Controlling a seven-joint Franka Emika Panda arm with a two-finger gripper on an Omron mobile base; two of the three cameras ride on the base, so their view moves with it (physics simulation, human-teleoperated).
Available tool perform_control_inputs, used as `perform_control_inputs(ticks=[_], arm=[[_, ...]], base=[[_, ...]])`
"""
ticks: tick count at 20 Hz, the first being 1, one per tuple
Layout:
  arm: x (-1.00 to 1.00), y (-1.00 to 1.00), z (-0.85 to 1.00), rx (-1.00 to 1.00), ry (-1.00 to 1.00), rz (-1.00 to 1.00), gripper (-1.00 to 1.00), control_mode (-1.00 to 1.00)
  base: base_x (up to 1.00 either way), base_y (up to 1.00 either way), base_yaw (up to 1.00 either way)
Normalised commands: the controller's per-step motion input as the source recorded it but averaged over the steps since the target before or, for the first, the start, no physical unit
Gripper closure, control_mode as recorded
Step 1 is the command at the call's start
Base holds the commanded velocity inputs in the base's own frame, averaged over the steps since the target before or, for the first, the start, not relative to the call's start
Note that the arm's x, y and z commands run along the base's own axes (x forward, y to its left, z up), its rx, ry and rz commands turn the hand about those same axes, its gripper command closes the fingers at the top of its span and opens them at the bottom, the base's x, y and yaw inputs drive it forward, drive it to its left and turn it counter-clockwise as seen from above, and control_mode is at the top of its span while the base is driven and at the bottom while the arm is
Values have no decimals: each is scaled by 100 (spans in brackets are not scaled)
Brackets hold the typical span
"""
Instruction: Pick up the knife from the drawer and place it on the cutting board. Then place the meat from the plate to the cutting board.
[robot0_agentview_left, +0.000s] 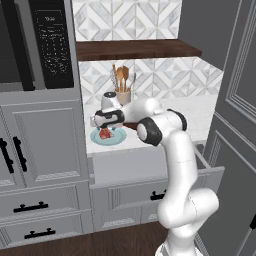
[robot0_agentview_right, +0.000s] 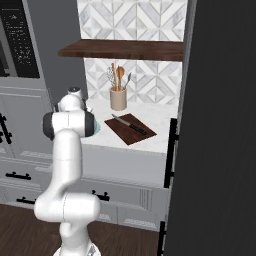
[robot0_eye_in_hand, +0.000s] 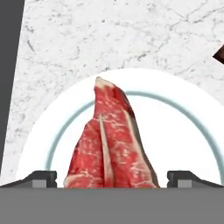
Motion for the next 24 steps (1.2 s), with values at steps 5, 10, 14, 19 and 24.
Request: perform_control_inputs(ticks=[5,10,14,19,24], arm=[[24,0,-45,0,1,0,-100,-100],[43,15,-32,0,2,0,-100,-100],[19,9,-36,0,2,0,-100,-100],[3,7,-54,-1,8,0,100,-100],[-14,-4,-34,0,2,0,100,-100]], base=[[0,0,0],[0,0,0],[0,0,0],[0,0,0],[0,0,0]])
